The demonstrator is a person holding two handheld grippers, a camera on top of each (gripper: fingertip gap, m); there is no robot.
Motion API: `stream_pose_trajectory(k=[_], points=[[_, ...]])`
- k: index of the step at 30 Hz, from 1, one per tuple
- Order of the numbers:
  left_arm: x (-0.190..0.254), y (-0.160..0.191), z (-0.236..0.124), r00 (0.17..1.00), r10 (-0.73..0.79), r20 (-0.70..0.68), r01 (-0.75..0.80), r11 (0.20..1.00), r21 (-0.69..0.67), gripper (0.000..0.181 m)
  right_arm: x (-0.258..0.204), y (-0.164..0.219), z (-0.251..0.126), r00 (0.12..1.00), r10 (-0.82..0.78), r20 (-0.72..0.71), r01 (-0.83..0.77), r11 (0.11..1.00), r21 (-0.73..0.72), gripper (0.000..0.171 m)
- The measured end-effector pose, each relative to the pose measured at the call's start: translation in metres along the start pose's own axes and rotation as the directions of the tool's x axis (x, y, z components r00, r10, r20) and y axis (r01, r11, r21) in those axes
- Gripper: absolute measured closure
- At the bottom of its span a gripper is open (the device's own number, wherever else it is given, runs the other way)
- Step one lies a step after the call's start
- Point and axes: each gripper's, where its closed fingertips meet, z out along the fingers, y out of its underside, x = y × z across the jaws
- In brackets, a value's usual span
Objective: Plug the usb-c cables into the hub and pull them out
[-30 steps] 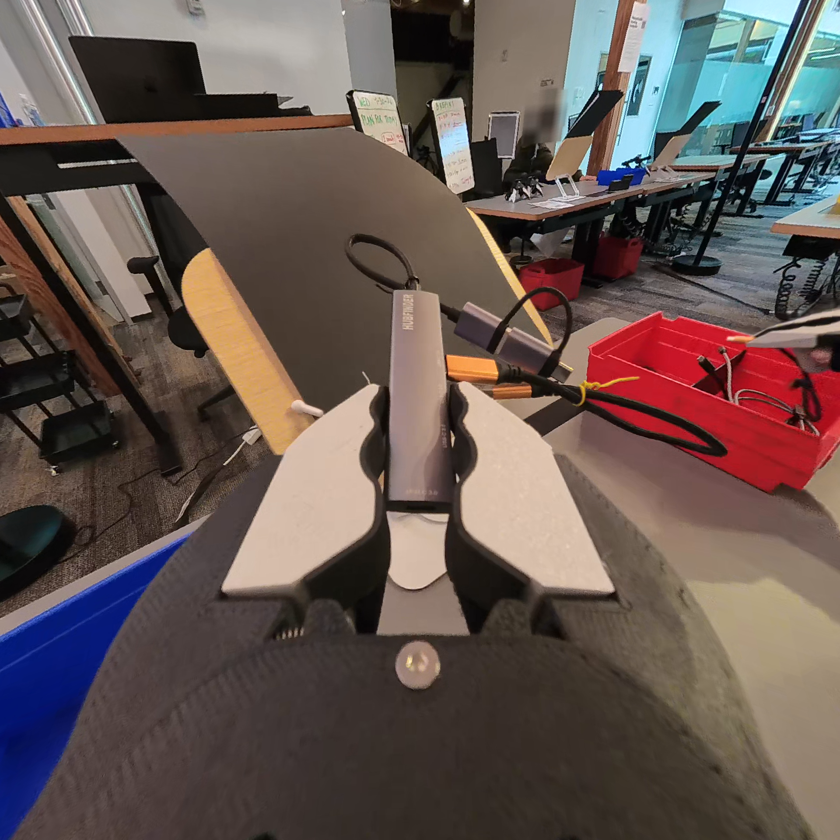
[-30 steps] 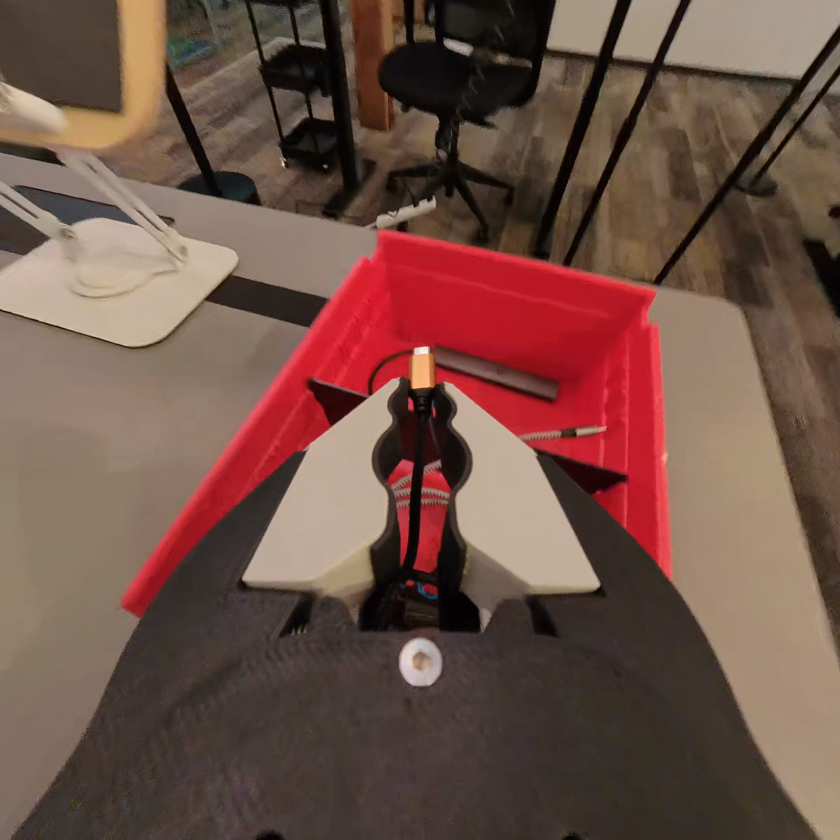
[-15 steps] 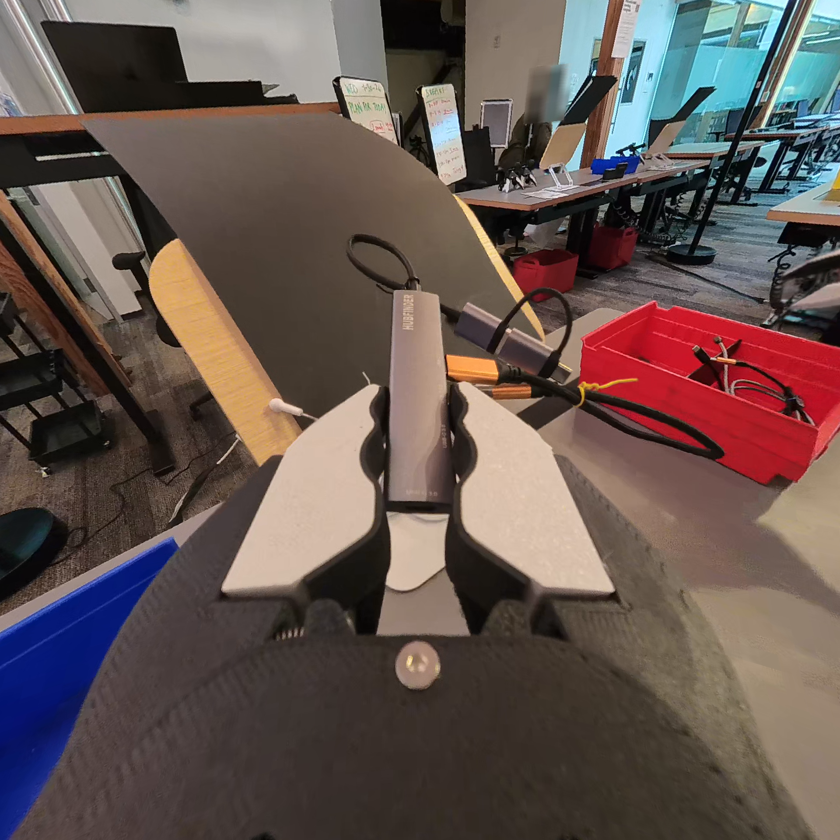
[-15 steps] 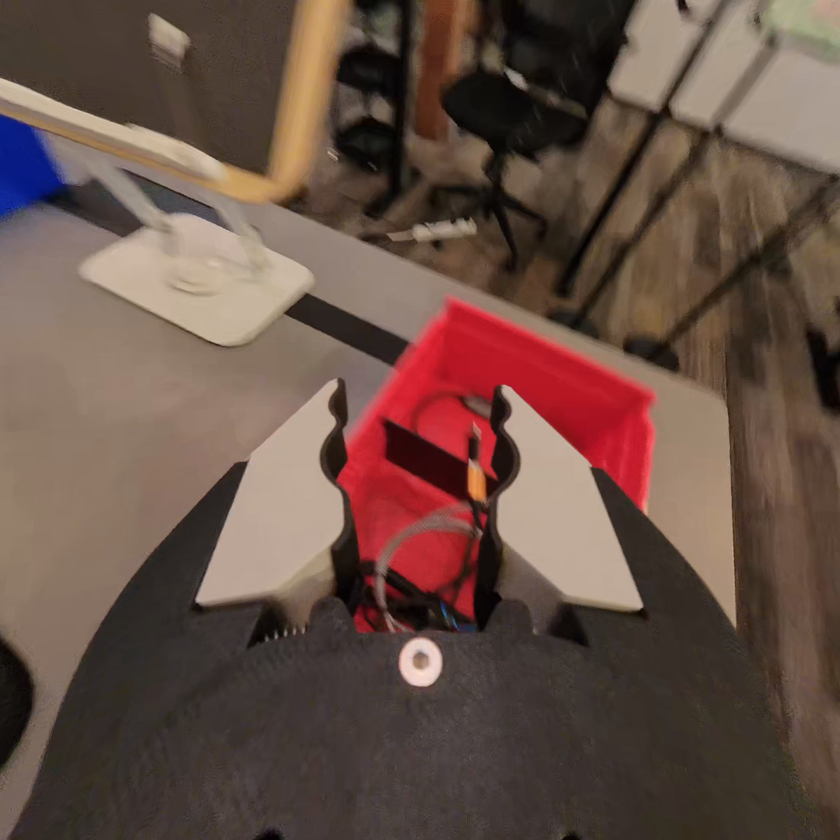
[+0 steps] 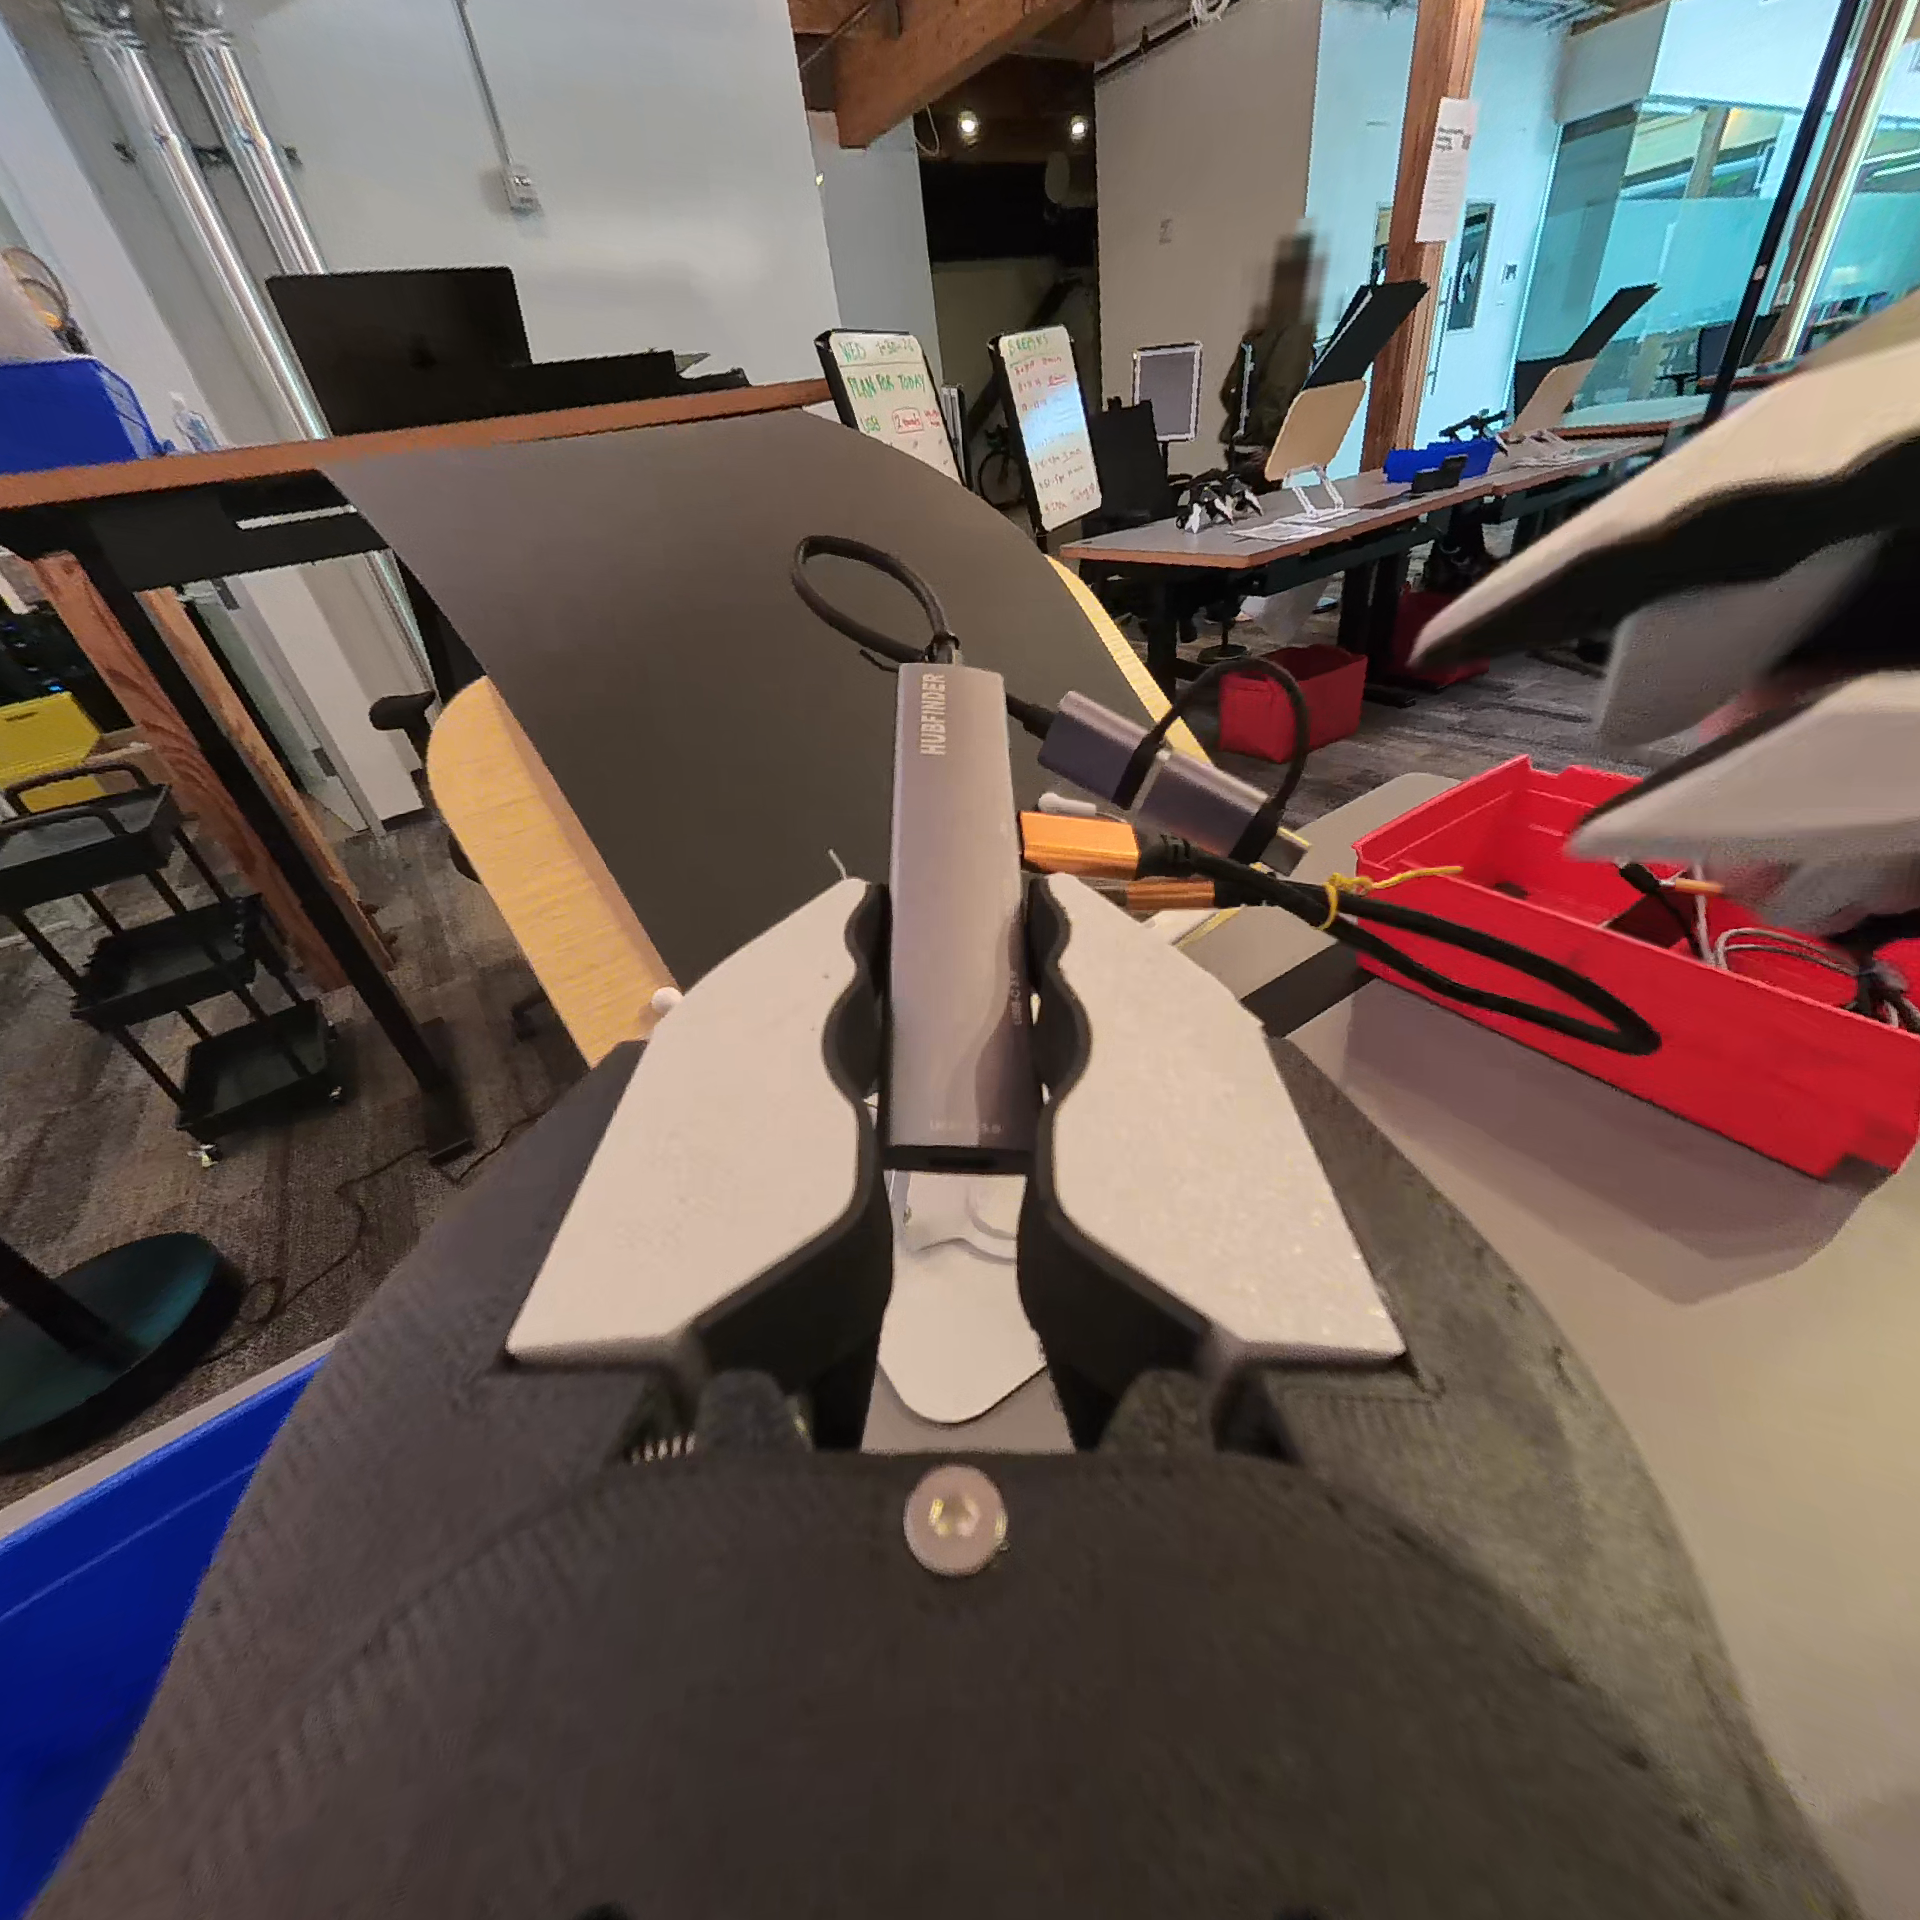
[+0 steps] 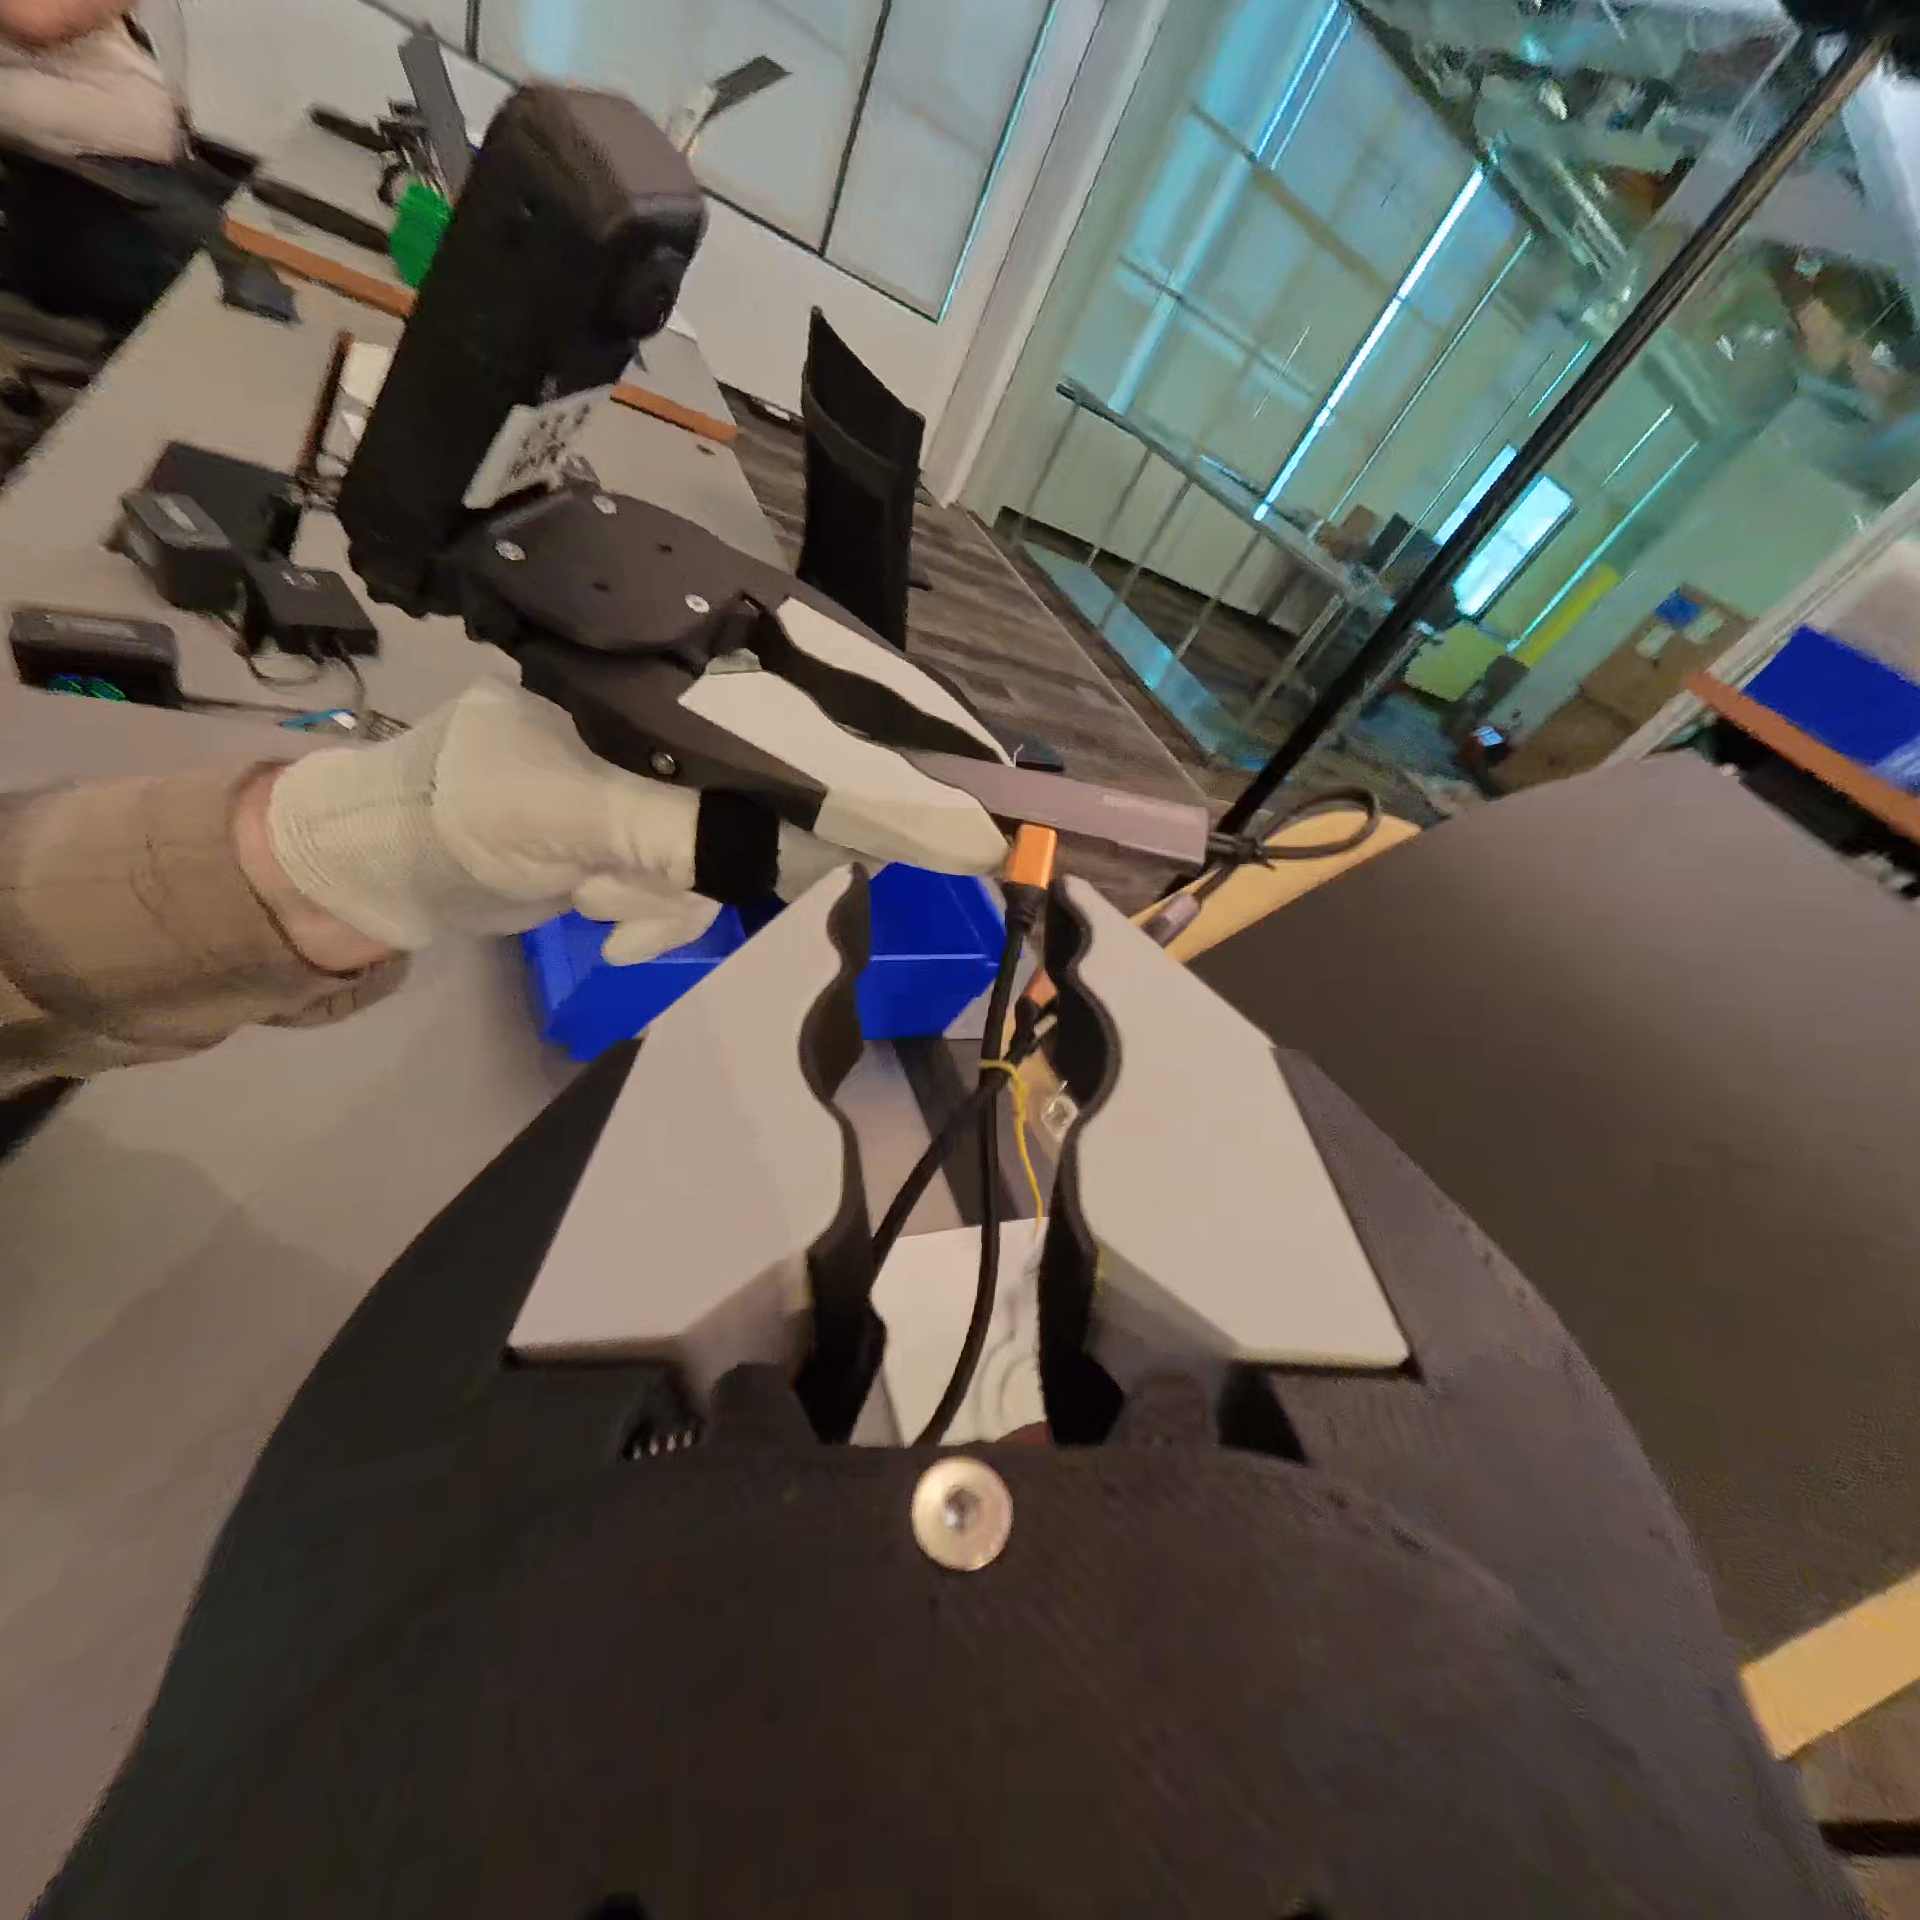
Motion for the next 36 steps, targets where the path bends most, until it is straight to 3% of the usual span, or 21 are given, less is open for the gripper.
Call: stream_pose_trajectory(k=[6, 9, 14, 18, 23, 30, 36], points=[[0.001, -0.004, -0.002, 1.000, -0.005, -0.009, 0.005, 1.000, 0.015, 0.155, 0.013, 0.022, 0.043, 0.979, -0.144, -0.144, 0.130, 0.986, -0.105, 0.151], [0.002, -0.007, -0.004, 1.000, -0.025, -0.016, 0.026, 0.999, 0.033, 0.155, 0.018, 0.022, 0.050, 0.981, -0.106, -0.164, 0.097, 0.993, -0.060, 0.162], [0.001, -0.012, -0.005, 0.995, -0.094, -0.033, 0.097, 0.991, 0.091, 0.155, 0.019, 0.010, 0.053, 0.995, 0.049, -0.083, -0.038, 0.990, 0.132, 0.162], [0.003, -0.014, -0.005, 0.973, -0.207, -0.103, 0.219, 0.968, 0.125, 0.155, 0.020, 0.004, 0.051, 0.987, -0.023, -0.159, 0.061, 0.970, 0.235, 0.162], [0.007, -0.012, -0.002, 0.932, -0.315, -0.181, 0.339, 0.934, 0.117, 0.155, 0.021, 0.003, 0.049, 0.967, -0.113, -0.228, 0.168, 0.956, 0.242, 0.162], [0.019, -0.005, 0.005, 0.929, -0.286, -0.234, 0.308, 0.949, 0.064, 0.156, 0.021, 0.014, 0.038, 0.960, -0.118, -0.254, 0.171, 0.965, 0.197, 0.163], [0.017, 0.002, 0.003, 0.967, -0.153, -0.201, 0.154, 0.988, -0.013, 0.151, 0.023, 0.023, 0.034, 0.938, -0.165, -0.306, 0.210, 0.970, 0.122, 0.162]])
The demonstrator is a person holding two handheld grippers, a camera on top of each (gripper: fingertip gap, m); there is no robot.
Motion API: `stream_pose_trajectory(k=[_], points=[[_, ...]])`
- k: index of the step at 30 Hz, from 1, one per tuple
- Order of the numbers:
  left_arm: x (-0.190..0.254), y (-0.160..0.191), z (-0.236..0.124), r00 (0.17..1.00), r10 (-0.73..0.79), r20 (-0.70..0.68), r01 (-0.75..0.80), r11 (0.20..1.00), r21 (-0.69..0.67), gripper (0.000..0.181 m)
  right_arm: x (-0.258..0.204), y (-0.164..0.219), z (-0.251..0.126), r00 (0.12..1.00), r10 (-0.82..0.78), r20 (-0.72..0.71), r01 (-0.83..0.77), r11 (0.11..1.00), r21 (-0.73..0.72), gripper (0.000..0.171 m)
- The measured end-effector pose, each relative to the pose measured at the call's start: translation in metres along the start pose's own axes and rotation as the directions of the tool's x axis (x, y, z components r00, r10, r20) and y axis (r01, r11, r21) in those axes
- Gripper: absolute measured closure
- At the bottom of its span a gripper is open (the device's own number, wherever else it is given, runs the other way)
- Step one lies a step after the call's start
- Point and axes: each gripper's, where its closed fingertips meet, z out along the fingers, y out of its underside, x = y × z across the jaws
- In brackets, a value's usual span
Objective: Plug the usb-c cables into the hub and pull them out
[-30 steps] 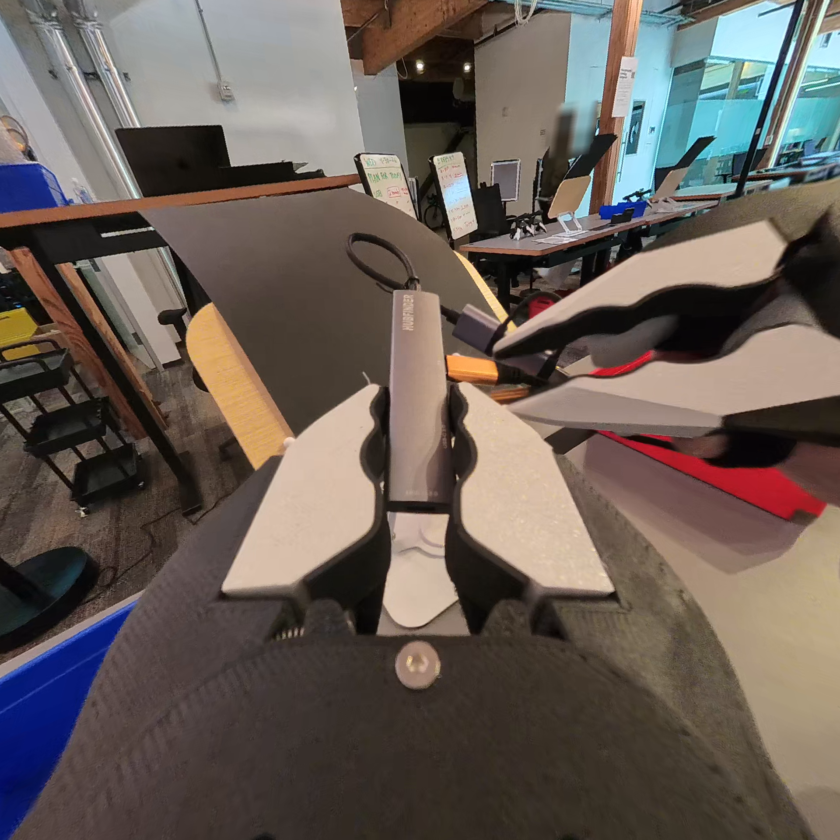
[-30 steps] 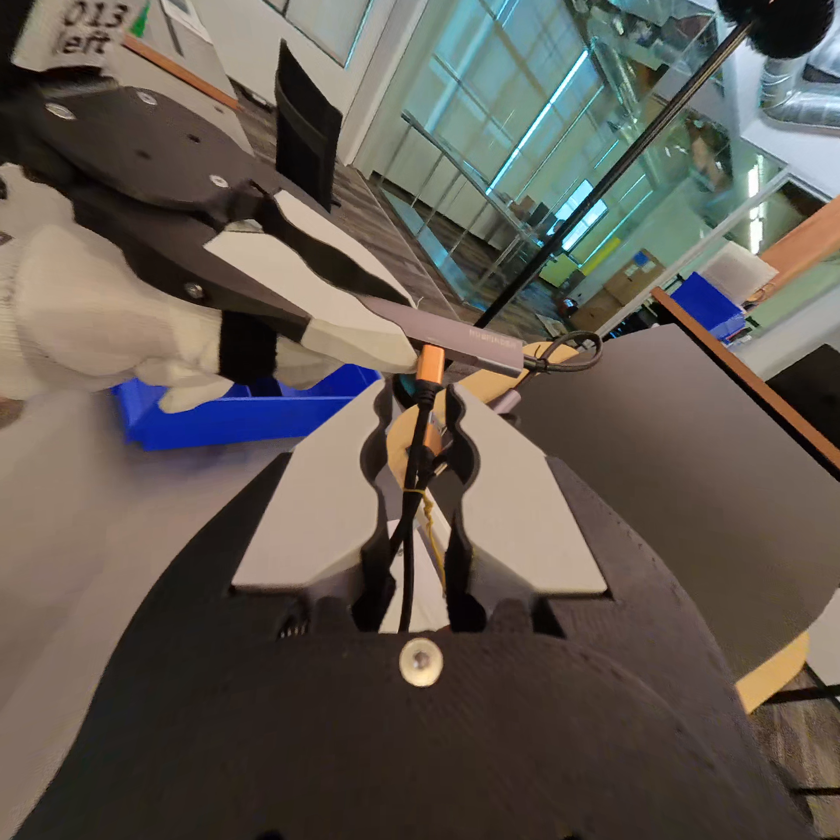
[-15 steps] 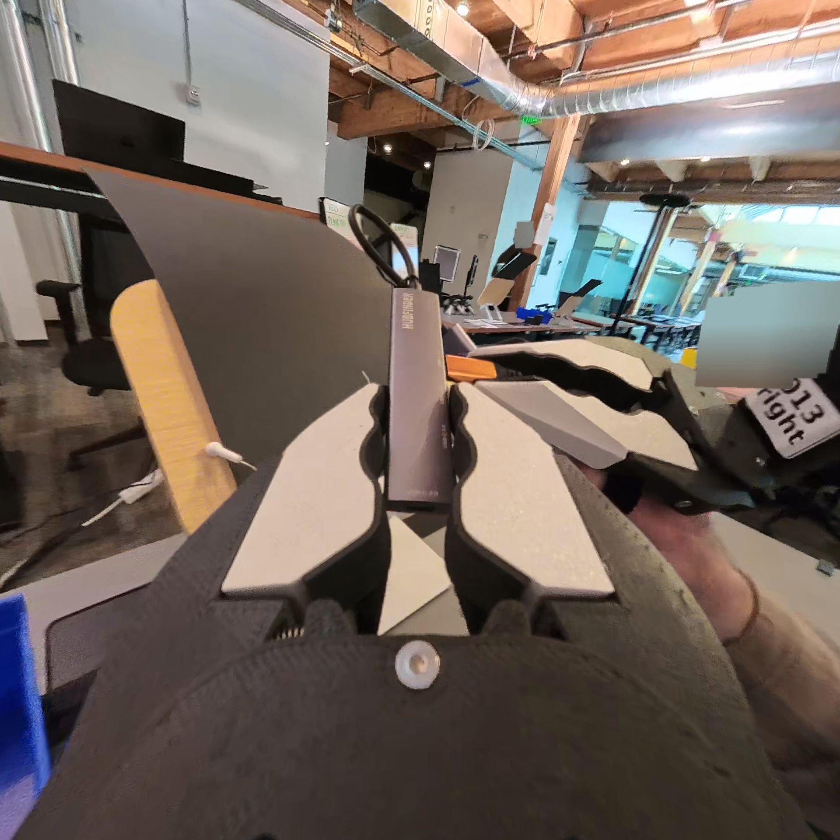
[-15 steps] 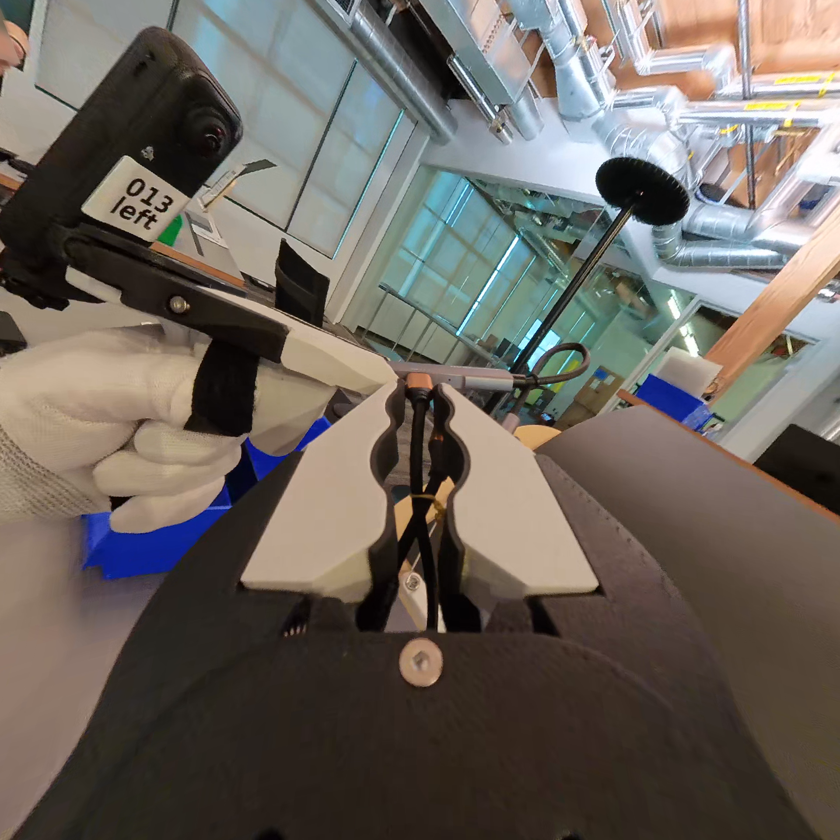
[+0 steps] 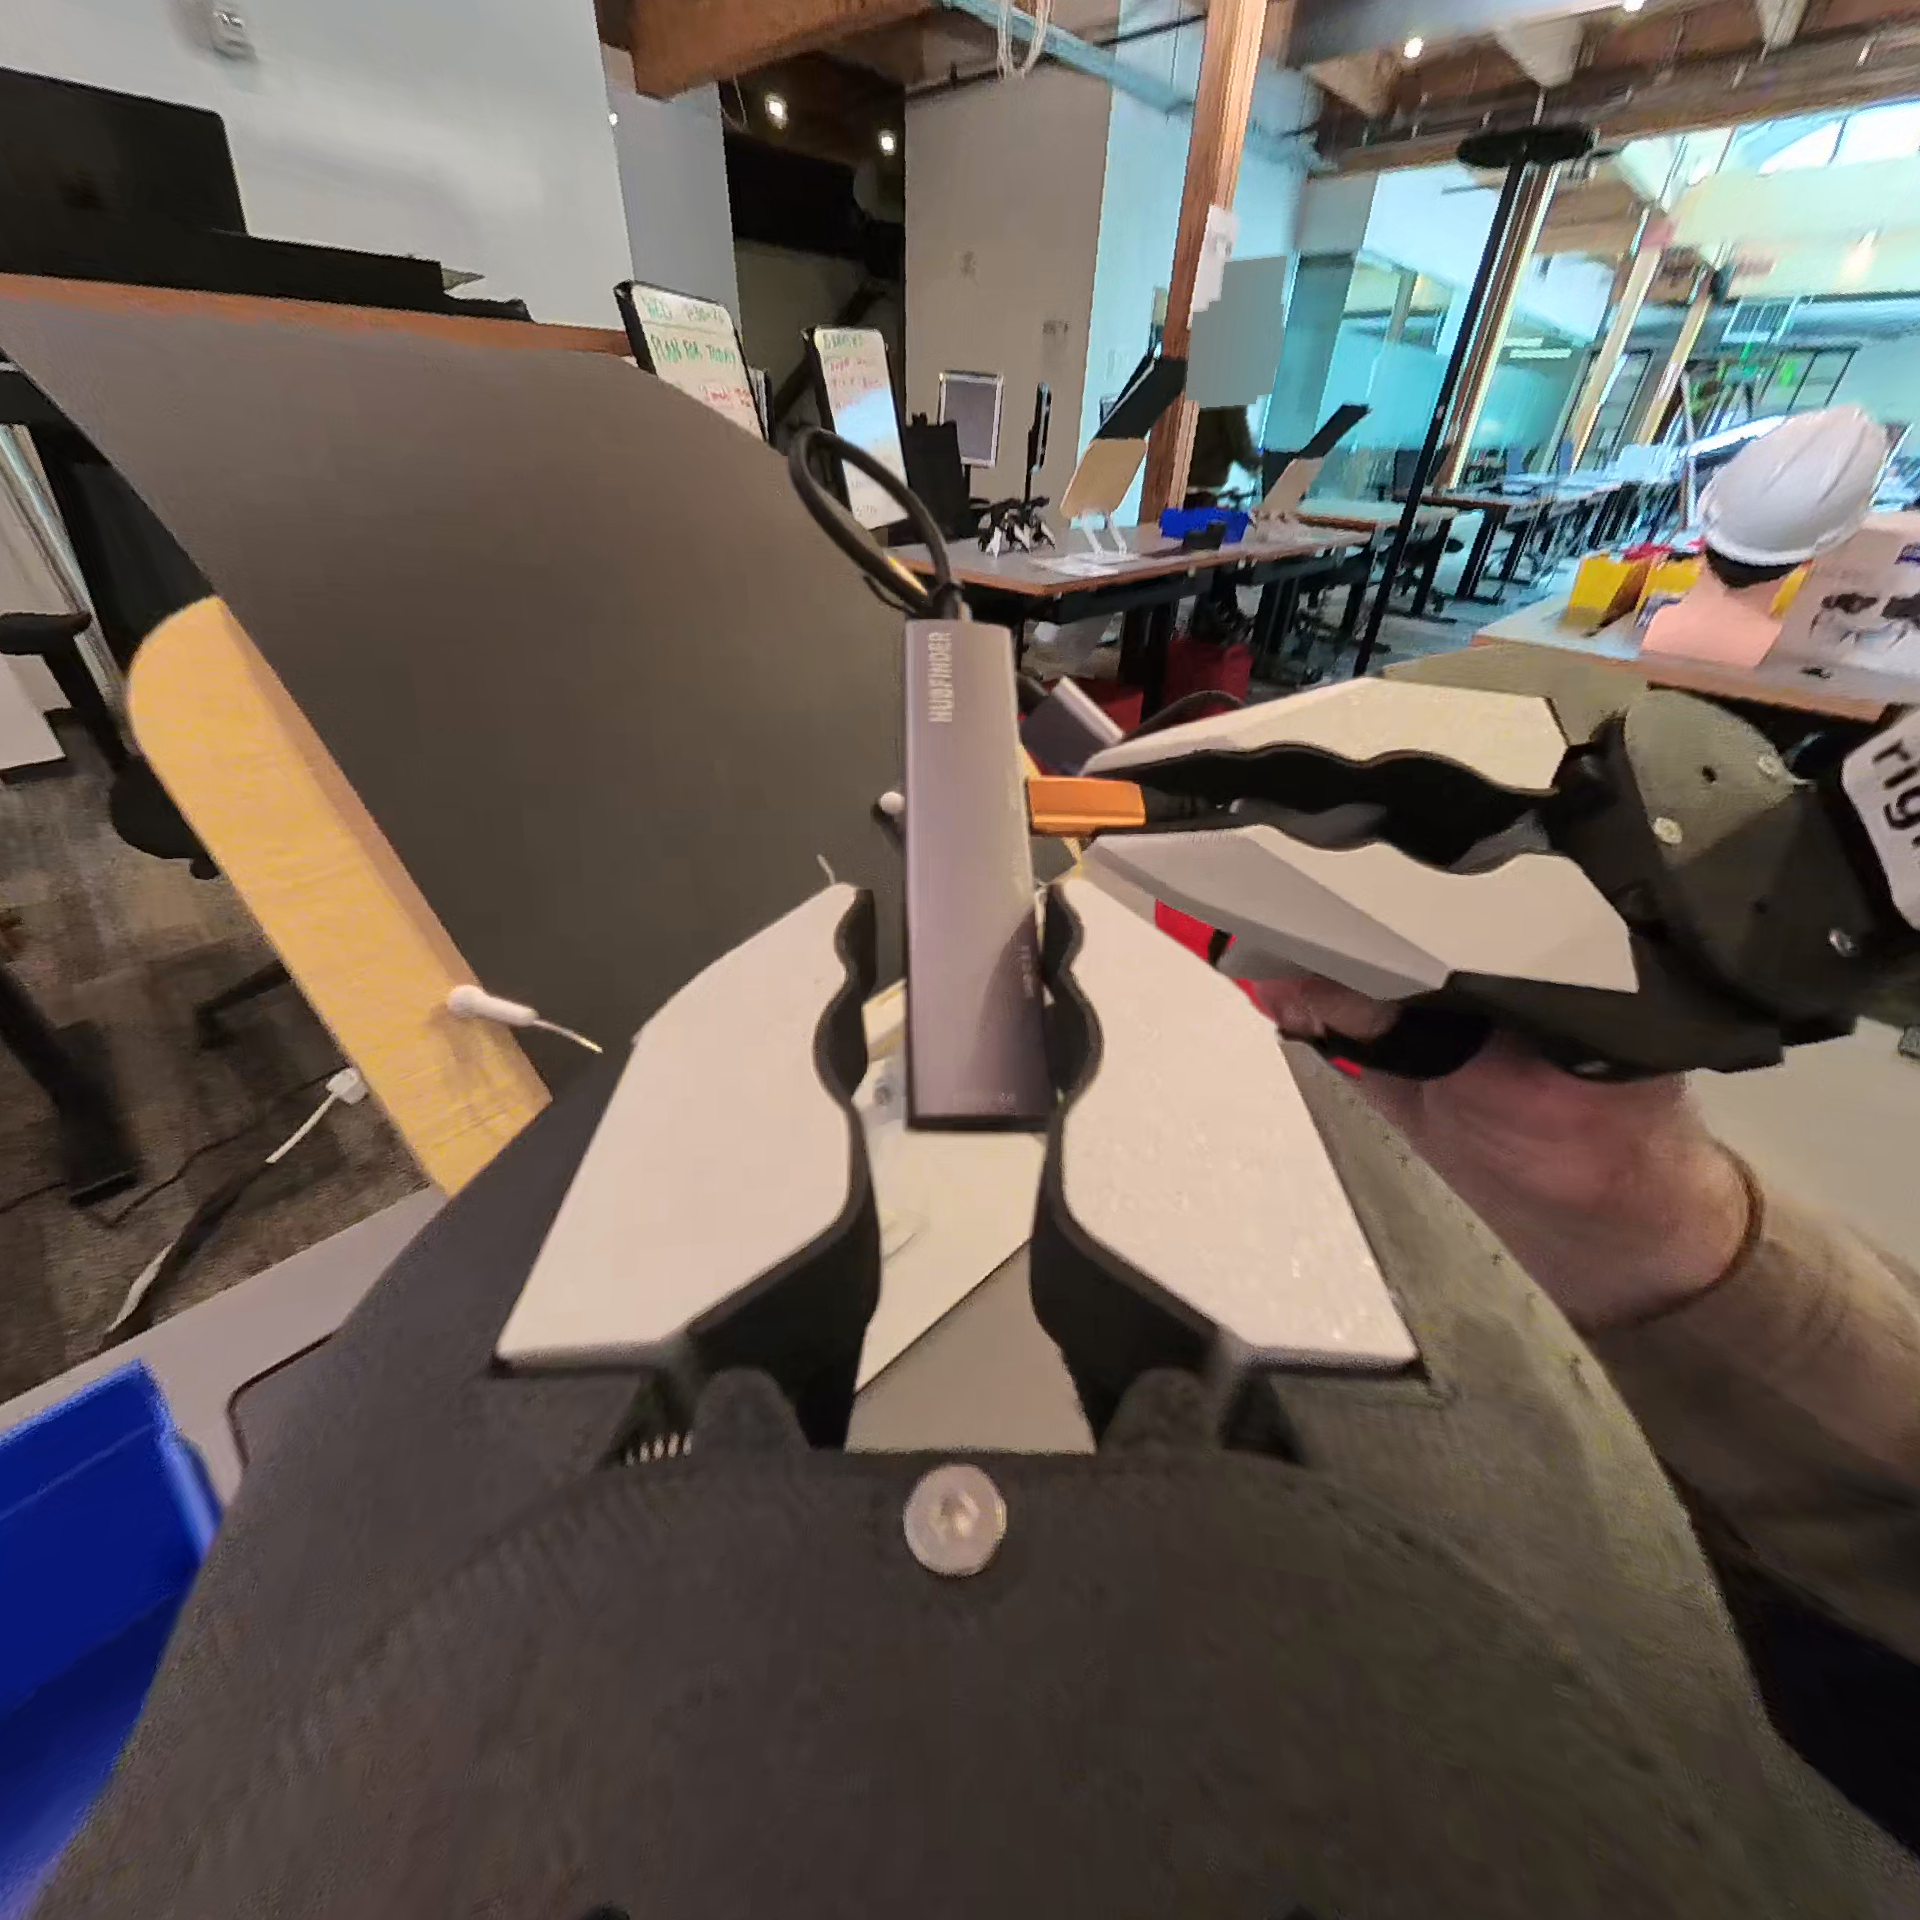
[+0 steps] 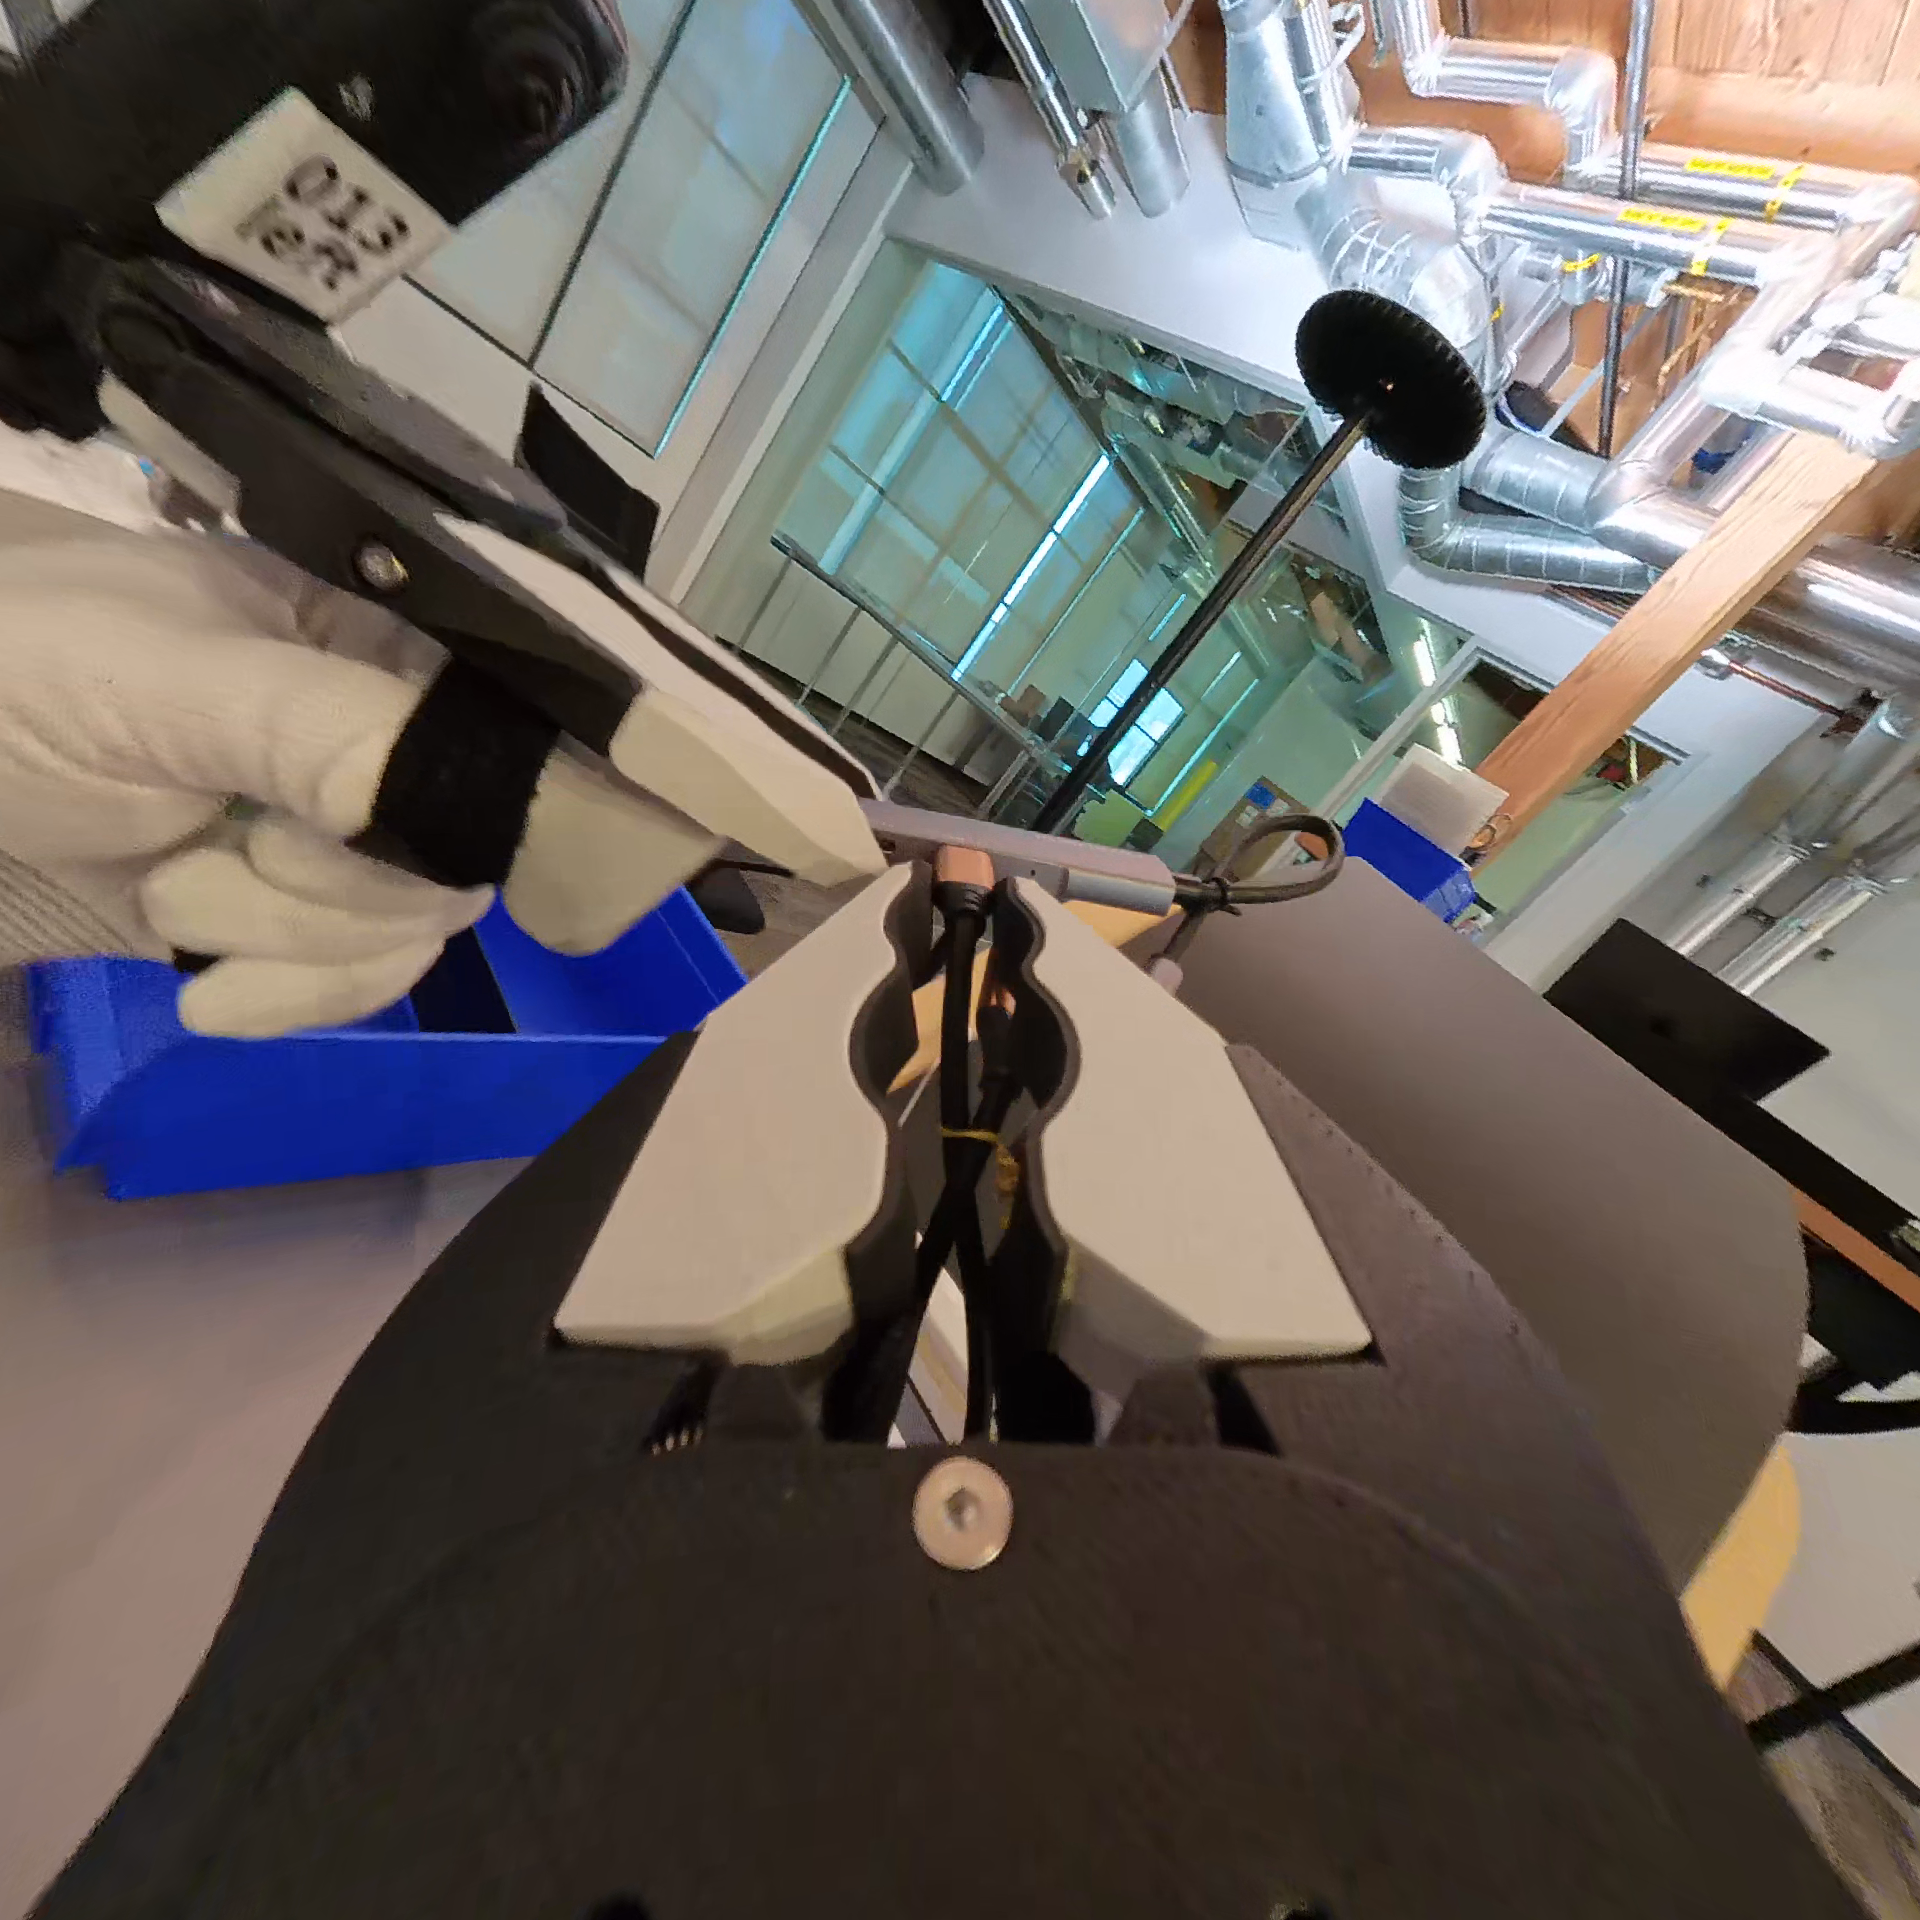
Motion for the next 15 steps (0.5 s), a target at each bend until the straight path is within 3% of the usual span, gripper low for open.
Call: stream_pose_trajectory(k=[3, 8, 11, 15], points=[[-0.003, -0.004, -0.012, 0.999, 0.040, -0.016, -0.041, 0.998, -0.046, 0.139, 0.000, 0.003, -0.005, 0.999, 0.000, 0.043, -0.001, 1.000, 0.011, 0.163], [0.000, 0.004, -0.036, 0.987, 0.156, -0.049, -0.163, 0.965, -0.205, 0.133, -0.028, 0.012, -0.015, 0.953, -0.150, 0.265, 0.171, 0.984, -0.057, 0.162], [0.001, 0.017, -0.031, 0.995, 0.077, -0.057, -0.090, 0.955, -0.284, 0.119, -0.029, 0.013, -0.014, 0.934, -0.271, 0.232, 0.302, 0.947, -0.111, 0.162], [-0.010, 0.009, -0.018, 0.997, -0.062, -0.034, 0.055, 0.983, -0.174, 0.117, -0.046, 0.013, -0.006, 0.878, -0.422, 0.226, 0.459, 0.876, -0.148, 0.163]])
